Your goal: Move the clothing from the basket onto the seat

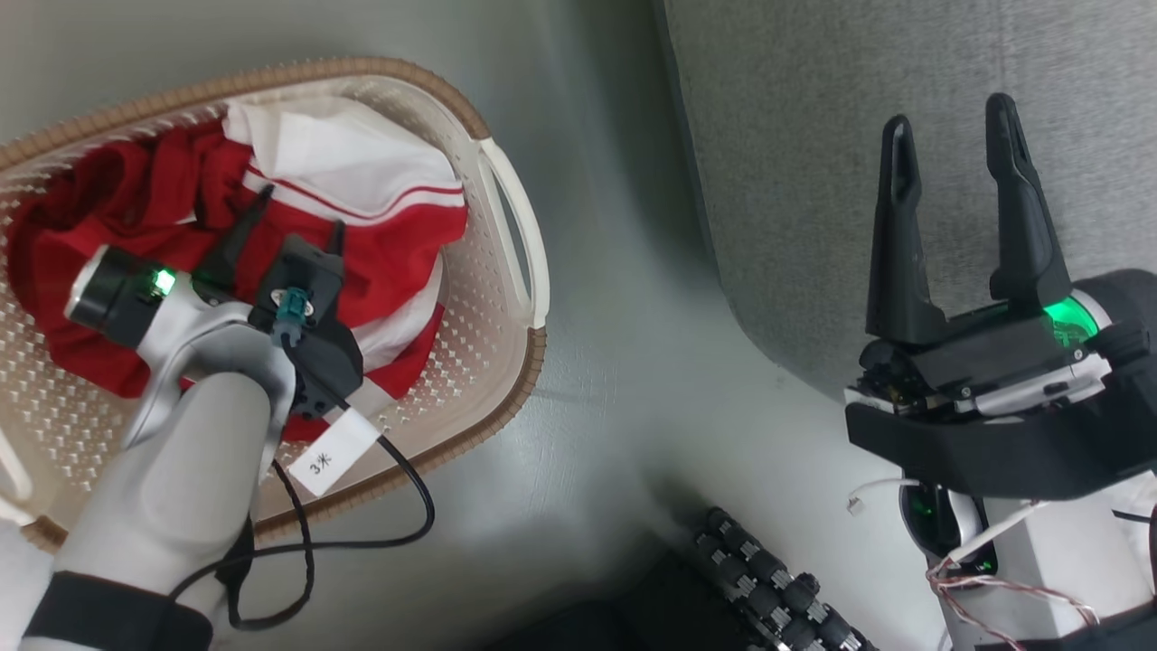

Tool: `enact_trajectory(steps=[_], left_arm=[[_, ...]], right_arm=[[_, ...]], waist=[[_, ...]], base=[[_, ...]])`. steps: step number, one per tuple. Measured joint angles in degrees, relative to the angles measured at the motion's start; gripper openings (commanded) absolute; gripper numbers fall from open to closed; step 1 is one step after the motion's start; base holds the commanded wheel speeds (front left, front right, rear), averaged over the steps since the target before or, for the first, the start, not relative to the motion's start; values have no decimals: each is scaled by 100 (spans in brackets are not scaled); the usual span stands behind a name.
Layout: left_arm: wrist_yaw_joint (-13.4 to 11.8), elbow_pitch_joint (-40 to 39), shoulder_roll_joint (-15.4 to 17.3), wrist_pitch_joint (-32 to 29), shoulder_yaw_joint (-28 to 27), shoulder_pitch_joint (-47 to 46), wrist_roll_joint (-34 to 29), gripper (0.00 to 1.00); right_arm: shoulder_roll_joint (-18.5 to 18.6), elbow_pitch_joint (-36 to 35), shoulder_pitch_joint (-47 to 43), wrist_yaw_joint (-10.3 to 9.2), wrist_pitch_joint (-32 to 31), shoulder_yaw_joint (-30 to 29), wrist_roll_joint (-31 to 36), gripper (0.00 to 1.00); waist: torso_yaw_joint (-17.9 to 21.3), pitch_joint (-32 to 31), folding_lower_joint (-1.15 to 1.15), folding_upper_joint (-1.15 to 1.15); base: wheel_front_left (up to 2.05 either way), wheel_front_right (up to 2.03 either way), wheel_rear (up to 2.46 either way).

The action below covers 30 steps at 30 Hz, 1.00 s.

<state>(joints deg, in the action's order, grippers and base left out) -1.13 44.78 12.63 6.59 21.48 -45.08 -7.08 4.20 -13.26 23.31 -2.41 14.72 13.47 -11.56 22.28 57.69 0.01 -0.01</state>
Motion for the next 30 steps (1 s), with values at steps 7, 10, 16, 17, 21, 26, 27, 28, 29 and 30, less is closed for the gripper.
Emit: enact_trajectory(steps=[7,10,16,17,21,26,27,28,29,30], left_arm=[[-230,188,30,67,-40,-255,-60,100],[-300,250,30,111,-62,-312,-66,100],[-366,479,21,141,-73,-365,-114,100],[-374,513,15,132,-80,-379,-114,100],[-392,667,-15,81,-82,-382,-114,0],[-392,770,-23,81,-69,-385,-115,0],[-392,782,-24,81,-67,-387,-115,0],[-392,792,-22,83,-71,-388,-114,0],[-392,808,-13,104,-78,-387,-114,0],[-392,816,-5,142,-82,-386,-112,0]], right_arm=[[-46,116,198,71,0,5,0,100],[-56,162,200,91,1,8,0,100],[-78,245,207,120,1,53,1,100],[-82,254,207,133,1,55,1,100],[-91,292,215,142,1,55,1,100],[-102,356,313,149,1,53,1,100],[-104,369,327,149,1,51,1,100],[-107,397,338,163,1,57,1,100],[-107,437,358,192,0,86,1,100],[-112,470,383,192,1,119,0,100]], waist=[[66,233,0,0],[79,252,0,0],[99,268,0,1],[102,268,-1,1],[116,264,-1,1],[135,247,-1,1],[139,242,-1,1],[144,236,-1,1],[153,228,-1,1],[165,217,-1,1]], base=[[0,0,0],[0,0,0],[0,0,0],[0,0,0],[0,0,0],[0,0,0],[0,0,0],[0,0,0],[0,0,0],[0,0,0]])
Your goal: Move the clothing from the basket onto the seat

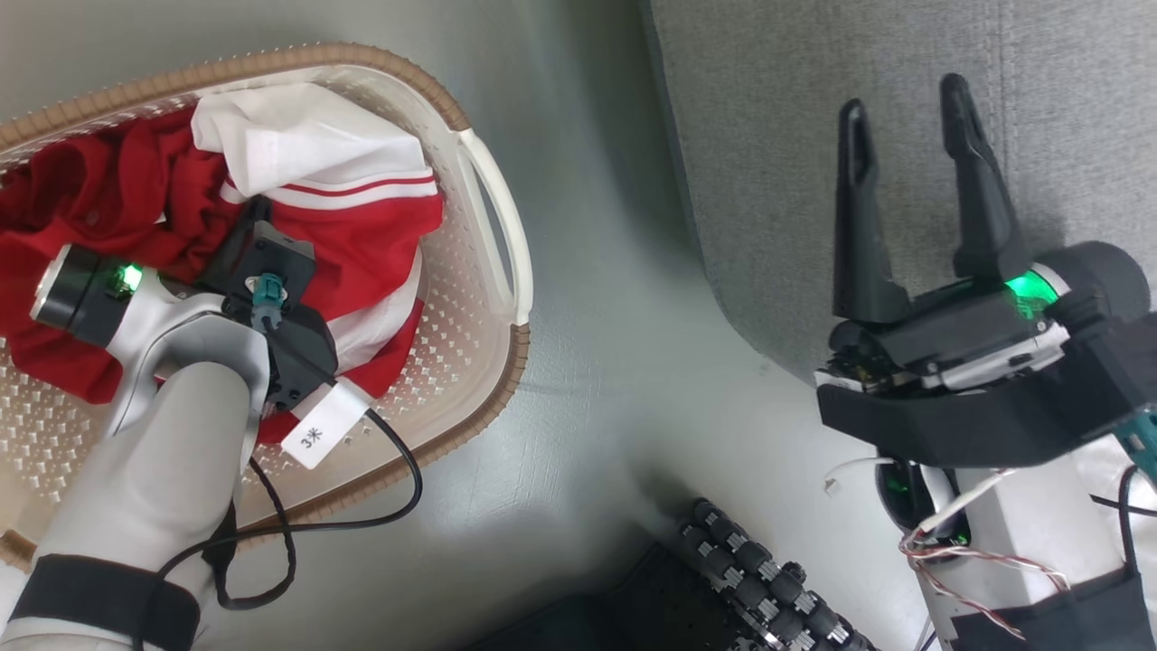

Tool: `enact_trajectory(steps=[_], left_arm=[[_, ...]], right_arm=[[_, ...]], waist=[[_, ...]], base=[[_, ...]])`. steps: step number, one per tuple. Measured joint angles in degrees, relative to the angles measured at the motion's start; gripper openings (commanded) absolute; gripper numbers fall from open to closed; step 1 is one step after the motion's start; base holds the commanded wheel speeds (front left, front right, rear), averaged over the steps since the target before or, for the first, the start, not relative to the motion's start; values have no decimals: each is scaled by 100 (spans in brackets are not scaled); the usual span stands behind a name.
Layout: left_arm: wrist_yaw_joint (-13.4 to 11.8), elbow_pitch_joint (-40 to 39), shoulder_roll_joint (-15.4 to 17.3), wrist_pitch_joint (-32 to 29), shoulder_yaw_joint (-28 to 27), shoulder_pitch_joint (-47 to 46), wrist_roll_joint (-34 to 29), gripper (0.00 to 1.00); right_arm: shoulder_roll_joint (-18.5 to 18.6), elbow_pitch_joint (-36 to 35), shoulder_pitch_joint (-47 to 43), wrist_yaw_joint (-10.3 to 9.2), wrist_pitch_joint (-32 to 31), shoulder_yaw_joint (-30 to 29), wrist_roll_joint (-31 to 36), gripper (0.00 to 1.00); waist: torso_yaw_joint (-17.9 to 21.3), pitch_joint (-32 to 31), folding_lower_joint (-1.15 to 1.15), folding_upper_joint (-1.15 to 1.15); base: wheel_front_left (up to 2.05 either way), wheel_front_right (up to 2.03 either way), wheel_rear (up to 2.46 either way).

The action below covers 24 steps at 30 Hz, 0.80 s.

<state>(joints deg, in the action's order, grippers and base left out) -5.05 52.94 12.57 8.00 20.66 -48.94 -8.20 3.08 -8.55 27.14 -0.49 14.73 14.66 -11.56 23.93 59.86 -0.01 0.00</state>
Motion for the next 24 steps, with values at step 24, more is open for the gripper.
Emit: enact_trajectory(steps=[24], left_arm=[[108,-155,-844,631,77,511,471,0]], right_arm=[[21,767,-55,51,0,-330,82,100]], waist=[[-362,-1055,0,0]], base=[[0,0,0]])
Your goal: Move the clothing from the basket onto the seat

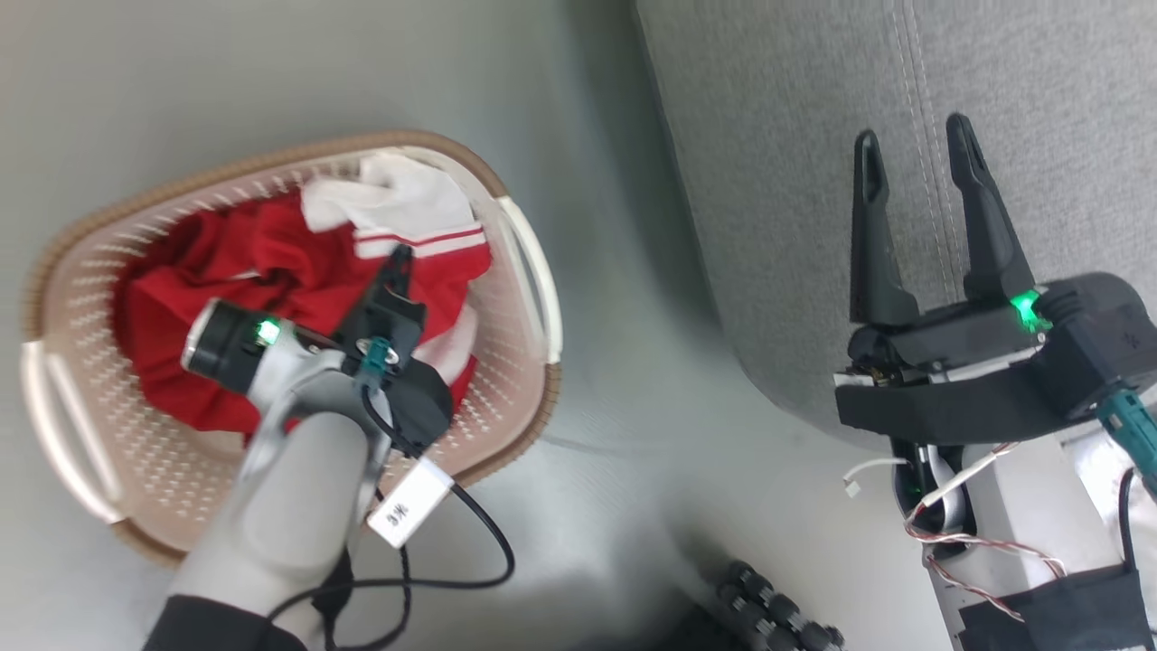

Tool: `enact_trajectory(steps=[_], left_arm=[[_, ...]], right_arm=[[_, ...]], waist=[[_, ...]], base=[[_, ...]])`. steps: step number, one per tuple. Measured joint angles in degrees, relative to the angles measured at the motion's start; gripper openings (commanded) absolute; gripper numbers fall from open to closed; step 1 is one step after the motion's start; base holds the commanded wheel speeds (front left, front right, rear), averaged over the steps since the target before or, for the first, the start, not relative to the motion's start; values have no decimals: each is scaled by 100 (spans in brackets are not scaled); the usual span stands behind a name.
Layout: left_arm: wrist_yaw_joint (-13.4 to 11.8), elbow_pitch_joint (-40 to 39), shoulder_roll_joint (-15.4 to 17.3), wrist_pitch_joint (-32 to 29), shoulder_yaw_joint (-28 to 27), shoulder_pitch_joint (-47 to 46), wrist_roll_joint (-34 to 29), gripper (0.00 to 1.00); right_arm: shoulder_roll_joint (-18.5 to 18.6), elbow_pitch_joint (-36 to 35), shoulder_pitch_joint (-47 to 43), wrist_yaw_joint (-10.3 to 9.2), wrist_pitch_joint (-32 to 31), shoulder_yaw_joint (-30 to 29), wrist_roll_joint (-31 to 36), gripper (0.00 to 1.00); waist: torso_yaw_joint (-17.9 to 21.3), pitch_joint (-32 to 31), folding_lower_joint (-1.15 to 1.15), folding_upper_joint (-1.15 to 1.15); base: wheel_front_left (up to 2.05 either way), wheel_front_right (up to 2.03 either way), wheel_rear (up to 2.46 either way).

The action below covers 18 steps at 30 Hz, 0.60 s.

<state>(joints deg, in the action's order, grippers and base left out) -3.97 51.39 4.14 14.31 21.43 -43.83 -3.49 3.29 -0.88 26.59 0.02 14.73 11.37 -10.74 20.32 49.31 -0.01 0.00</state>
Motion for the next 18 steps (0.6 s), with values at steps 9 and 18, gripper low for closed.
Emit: enact_trajectory(steps=[9,18], left_arm=[[143,-485,-83,16,110,503,289,0],[252,-1173,-112,16,169,985,591,0]], right_arm=[[170,180,-294,46,-1,-188,69,100],[249,289,-598,49,-1,-305,107,100]], waist=[[-394,-616,0,0],[-736,-1208,0,0]], base=[[0,0,0],[0,0,0]])
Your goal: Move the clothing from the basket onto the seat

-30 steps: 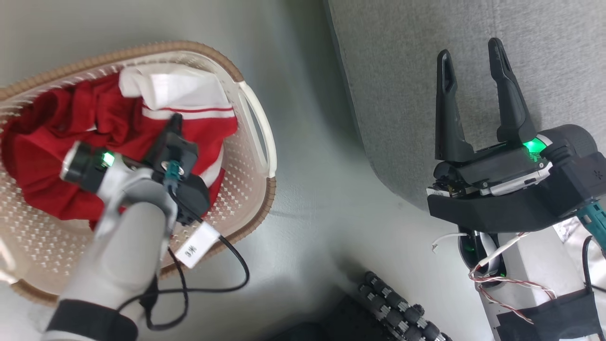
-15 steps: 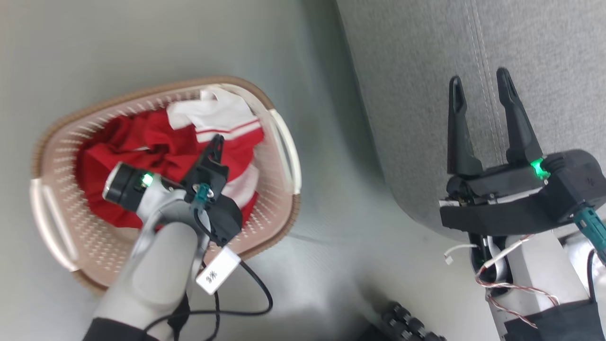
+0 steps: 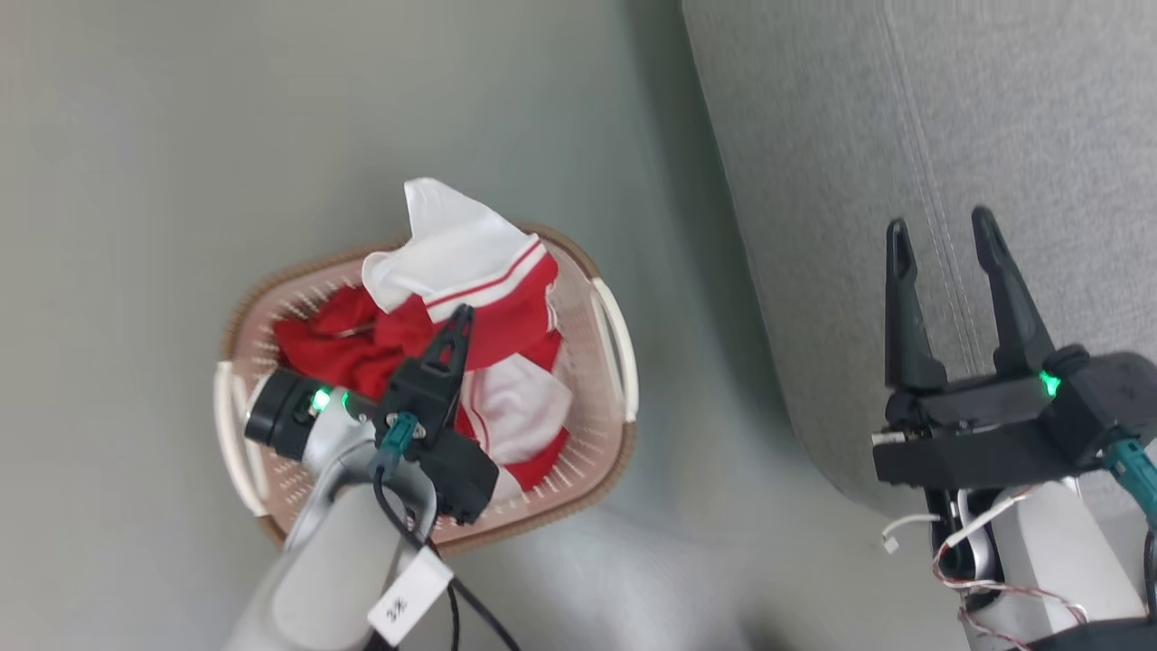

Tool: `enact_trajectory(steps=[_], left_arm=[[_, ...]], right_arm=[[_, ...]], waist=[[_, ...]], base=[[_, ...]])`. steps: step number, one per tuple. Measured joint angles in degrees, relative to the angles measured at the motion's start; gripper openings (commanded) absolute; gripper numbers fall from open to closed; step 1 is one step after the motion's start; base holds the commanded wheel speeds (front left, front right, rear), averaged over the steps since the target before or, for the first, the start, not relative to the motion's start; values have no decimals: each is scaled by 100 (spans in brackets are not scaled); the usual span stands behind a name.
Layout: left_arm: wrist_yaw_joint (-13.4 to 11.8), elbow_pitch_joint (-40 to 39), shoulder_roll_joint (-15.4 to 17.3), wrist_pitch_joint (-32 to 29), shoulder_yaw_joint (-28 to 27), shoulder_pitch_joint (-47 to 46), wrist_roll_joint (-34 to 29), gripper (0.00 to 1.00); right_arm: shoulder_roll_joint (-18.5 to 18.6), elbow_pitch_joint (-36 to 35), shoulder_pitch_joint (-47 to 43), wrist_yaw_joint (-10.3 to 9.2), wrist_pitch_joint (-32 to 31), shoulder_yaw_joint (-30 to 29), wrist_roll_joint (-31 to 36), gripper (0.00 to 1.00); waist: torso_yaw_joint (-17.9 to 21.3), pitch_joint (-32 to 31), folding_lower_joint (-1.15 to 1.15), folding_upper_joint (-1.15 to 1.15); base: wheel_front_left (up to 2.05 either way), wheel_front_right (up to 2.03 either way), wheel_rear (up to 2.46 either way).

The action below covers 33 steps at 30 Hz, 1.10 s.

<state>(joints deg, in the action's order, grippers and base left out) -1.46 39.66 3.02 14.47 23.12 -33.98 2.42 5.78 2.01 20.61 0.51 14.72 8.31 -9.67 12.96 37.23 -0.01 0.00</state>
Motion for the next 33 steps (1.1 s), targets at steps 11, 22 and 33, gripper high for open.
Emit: enact_trajectory(steps=[11,22,33], left_arm=[[-13,-1138,-14,0,101,748,296,37],[-229,-1850,-24,0,-21,1475,552,100],[-460,-2373,45,0,-660,2513,806,100]], right_arm=[[25,102,-534,-1,0,-153,19,100],[82,188,-983,-2,0,-312,66,100],[80,107,-1720,-59,0,-354,170,100]], waist=[[-428,-1012,1,0],[-669,-1867,0,0],[-882,-2784,0,0]], base=[[0,0,0],[0,0,0],[0,0,0]])
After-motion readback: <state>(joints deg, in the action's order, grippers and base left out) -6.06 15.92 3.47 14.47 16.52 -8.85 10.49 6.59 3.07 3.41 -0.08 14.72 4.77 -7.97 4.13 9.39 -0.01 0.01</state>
